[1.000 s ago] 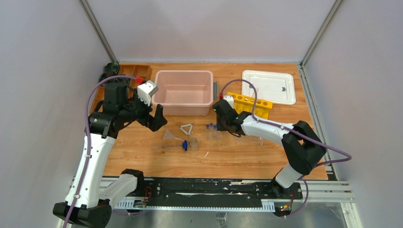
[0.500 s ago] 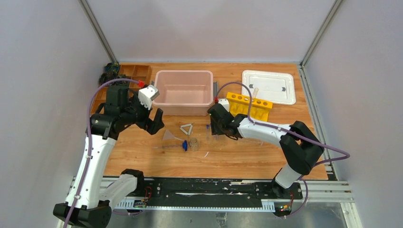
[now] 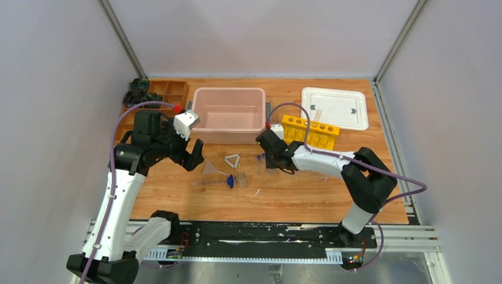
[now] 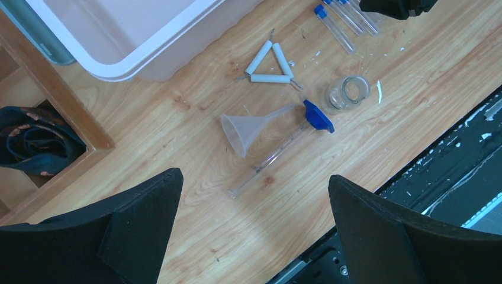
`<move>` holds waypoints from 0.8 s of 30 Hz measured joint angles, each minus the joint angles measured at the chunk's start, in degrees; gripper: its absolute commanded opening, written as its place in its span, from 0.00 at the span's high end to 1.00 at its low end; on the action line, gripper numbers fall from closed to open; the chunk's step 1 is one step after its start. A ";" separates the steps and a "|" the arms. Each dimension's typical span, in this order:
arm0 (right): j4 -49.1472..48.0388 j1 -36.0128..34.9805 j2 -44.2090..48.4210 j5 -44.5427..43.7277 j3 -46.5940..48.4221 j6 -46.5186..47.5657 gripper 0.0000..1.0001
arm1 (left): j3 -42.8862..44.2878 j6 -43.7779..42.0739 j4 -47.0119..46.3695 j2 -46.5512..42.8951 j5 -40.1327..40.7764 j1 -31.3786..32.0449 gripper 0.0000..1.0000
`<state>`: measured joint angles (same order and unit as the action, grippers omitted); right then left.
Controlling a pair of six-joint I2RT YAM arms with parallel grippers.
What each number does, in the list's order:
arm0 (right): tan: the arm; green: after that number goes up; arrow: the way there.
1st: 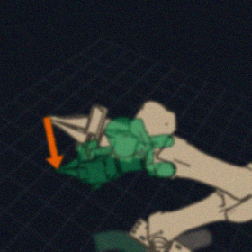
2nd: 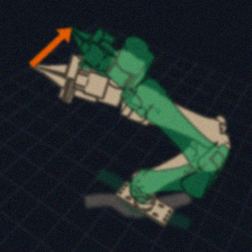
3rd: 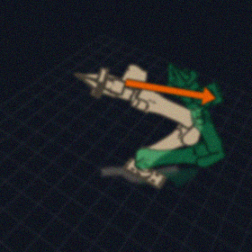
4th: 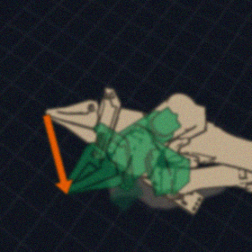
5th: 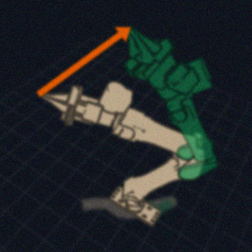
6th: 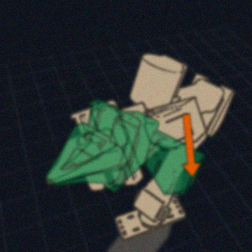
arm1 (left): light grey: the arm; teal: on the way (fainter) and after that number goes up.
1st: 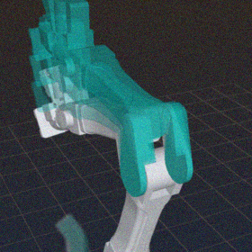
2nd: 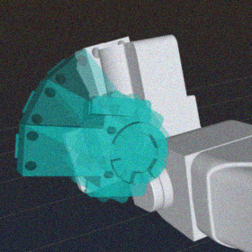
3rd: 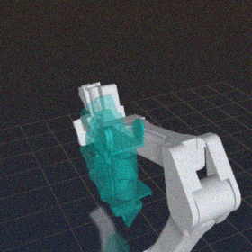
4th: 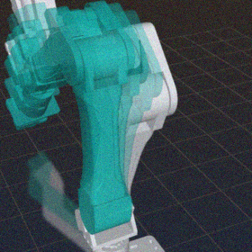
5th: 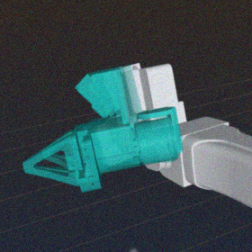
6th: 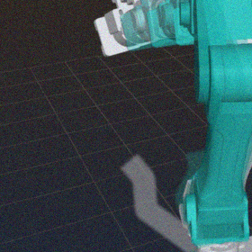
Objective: Organize the chemistry lab equipment
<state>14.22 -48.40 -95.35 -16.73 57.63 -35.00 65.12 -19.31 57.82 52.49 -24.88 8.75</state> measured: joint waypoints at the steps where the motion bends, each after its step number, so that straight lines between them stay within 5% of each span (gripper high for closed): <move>1: 0.00 0.02 -0.15 0.00 0.00 0.02 0.76 | 0.00 0.02 0.00 0.00 0.00 0.00 0.00; 19: -2.91 2.80 -0.17 0.13 -2.01 1.75 0.87 | 1.42 0.76 0.61 0.15 -1.18 0.00 0.00; 24: -3.74 2.80 -1.27 0.26 -2.01 1.84 0.76 | 2.23 0.83 1.11 0.50 -1.22 0.00 0.00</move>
<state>10.48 -45.60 -96.62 -16.47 55.61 -33.17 67.35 -18.48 58.94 52.99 -26.11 8.75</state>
